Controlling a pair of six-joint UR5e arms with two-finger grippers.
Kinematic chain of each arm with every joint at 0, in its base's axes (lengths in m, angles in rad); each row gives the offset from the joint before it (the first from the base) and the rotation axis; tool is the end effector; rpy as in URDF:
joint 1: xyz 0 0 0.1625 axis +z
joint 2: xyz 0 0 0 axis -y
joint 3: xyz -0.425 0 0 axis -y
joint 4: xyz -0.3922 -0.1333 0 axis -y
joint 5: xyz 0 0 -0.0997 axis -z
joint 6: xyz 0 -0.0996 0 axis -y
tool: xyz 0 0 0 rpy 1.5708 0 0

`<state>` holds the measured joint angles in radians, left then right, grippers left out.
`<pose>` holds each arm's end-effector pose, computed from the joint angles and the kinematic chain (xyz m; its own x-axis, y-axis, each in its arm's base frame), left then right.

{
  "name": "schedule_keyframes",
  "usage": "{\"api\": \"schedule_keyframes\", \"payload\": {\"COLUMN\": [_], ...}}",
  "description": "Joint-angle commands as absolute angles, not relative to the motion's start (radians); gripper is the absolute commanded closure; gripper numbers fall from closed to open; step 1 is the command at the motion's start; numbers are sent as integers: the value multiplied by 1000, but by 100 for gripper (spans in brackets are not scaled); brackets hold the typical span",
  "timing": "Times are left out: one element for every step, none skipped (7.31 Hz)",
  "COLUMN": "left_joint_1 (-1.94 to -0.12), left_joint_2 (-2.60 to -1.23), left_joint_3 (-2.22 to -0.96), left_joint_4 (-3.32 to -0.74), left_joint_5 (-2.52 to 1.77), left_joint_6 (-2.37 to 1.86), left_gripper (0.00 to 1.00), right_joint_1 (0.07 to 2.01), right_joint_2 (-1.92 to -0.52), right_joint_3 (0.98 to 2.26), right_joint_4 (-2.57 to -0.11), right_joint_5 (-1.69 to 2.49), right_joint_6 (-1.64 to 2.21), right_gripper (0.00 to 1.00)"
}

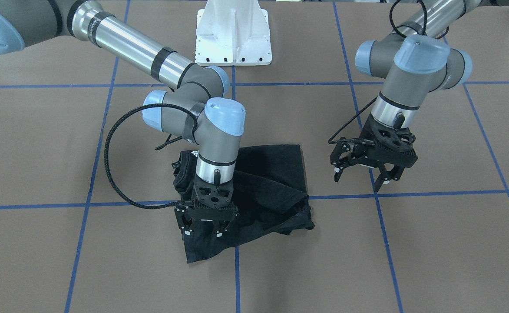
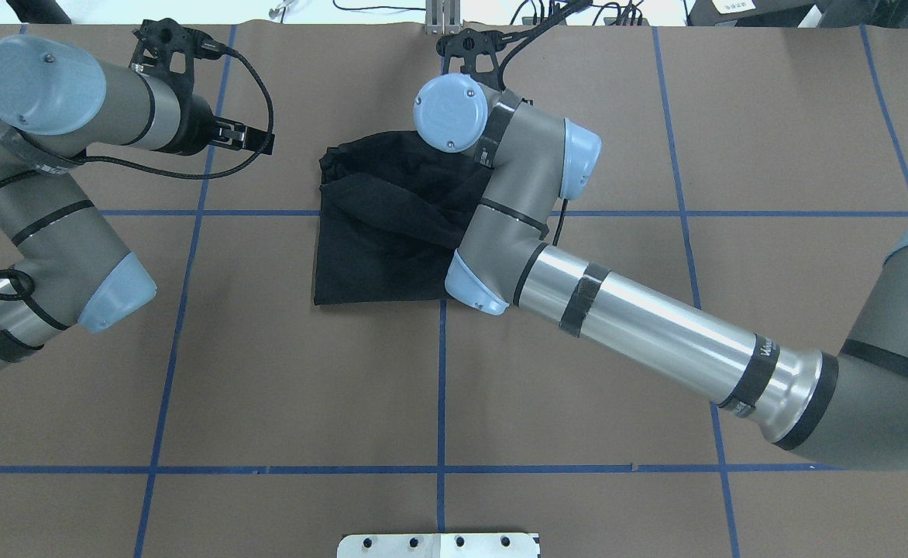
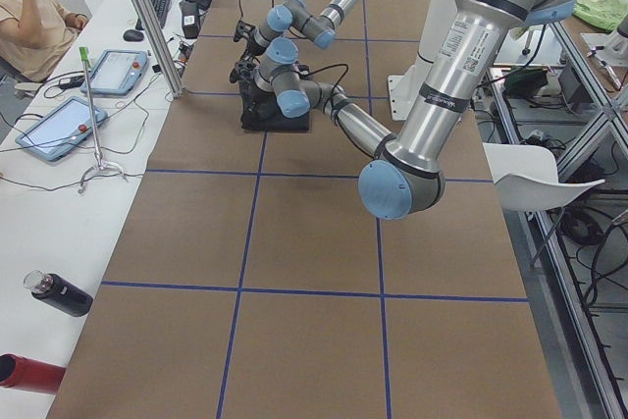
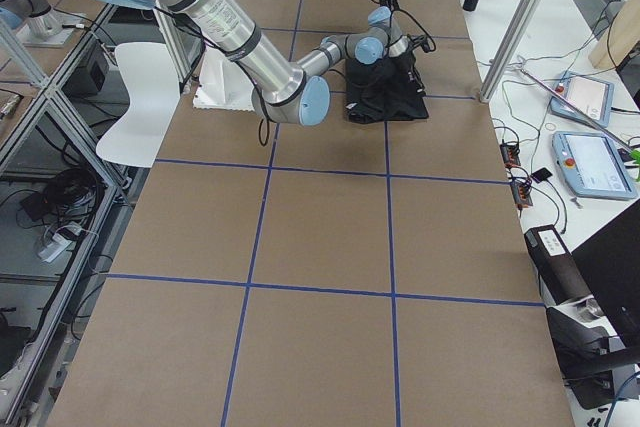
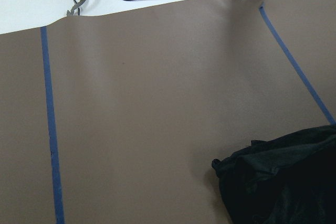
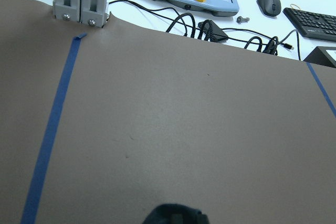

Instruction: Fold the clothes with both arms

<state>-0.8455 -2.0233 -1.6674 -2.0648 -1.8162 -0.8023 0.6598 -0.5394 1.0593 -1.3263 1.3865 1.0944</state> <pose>0.3522 -0.5618 0.3025 0.6479 0.2855 -0.7062 0.1896 0.8375 0.5126 -0.5746 -0.6375 0.1876 0.8291 0.0726 0.5544 -0.3630 0.8241 0.4349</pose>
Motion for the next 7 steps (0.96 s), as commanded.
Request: {"api": "schedule_keyframes", "payload": {"left_joint_1": [-845,-845,-845,-845,-845,-845,-844], "left_joint_2": [-2023,-2023,-2023,-2023,-2022,-2022,-2023], "left_joint_3": [-1667,-1667,-1667,-1667,-1667,-1667,-1667], "left_joint_4": [-2065,-2063,-2065,-2065,-2065,-2065,-2065], "left_joint_5": [-1816,-1816,-1816,-1816,-1816,-1816,-1816], "left_joint_6": [-802,-802,-802,-802,-802,-822,-830], "left_gripper": [0,0,0,0,0,0,0], "right_joint_1": [681,632,589,524,467,419,407], "right_joint_2": [-517,-526,-543,-546,-569,-581,-580], "right_joint_3": [1122,1179,1216,1223,1223,1221,1223], "right_joint_4": [-1401,-1495,-1553,-1598,-1603,-1605,-1608], "right_joint_5": [1525,1519,1503,1440,1368,1338,1324], "right_joint_6": [1110,1156,1204,1212,1210,1207,1203], "right_gripper": [0,0,0,1,2,6,11]}}
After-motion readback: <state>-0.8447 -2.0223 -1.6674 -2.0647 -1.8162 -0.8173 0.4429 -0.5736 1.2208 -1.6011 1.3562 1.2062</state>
